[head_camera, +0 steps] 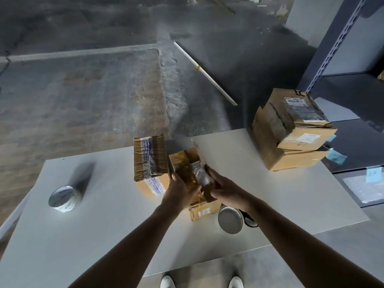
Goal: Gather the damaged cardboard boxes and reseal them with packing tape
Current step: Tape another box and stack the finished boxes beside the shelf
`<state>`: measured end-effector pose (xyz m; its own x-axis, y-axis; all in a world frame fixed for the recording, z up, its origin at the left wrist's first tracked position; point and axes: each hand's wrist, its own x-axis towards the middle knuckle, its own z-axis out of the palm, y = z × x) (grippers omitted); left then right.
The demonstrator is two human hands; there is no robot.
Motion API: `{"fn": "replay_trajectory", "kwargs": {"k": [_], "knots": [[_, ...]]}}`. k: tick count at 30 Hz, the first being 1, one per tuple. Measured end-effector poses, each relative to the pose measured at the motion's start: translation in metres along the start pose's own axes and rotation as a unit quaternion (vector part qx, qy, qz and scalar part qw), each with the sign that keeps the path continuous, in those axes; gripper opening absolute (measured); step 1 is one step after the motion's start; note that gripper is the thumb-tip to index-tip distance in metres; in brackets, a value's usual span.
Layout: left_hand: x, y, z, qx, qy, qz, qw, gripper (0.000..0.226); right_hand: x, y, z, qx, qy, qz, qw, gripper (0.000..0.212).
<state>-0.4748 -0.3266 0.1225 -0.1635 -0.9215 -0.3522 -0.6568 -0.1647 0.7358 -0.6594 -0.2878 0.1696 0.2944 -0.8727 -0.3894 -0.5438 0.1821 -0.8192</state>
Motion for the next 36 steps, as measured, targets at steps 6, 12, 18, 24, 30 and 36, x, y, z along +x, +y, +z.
{"fn": "replay_trajectory", "kwargs": {"k": [6,12,18,24,30,36], "knots": [[0.005,0.000,-0.002,-0.050,-0.015,-0.029,0.998,0.062,0.000,0.000,0.002,-0.098,-0.003,-0.037,0.995,0.059],[0.001,0.002,-0.004,-0.009,-0.010,0.000,1.000,0.054,0.012,0.017,0.021,-0.226,0.001,-0.014,0.974,0.066],[0.001,-0.001,-0.005,0.018,0.001,0.034,0.999,0.045,0.014,0.012,0.029,-0.291,0.009,-0.006,0.957,0.066],[0.003,-0.007,-0.011,0.084,-0.001,0.069,0.994,0.044,0.014,0.012,0.038,-0.338,0.021,0.014,0.941,0.109],[-0.002,0.000,-0.021,0.128,-0.009,0.062,0.990,0.049,0.015,0.013,0.056,-0.361,0.105,0.025,0.926,0.119],[-0.012,0.009,-0.038,0.281,0.132,0.136,0.941,0.022,0.017,0.012,0.054,-0.369,0.100,0.015,0.924,0.108]]}}
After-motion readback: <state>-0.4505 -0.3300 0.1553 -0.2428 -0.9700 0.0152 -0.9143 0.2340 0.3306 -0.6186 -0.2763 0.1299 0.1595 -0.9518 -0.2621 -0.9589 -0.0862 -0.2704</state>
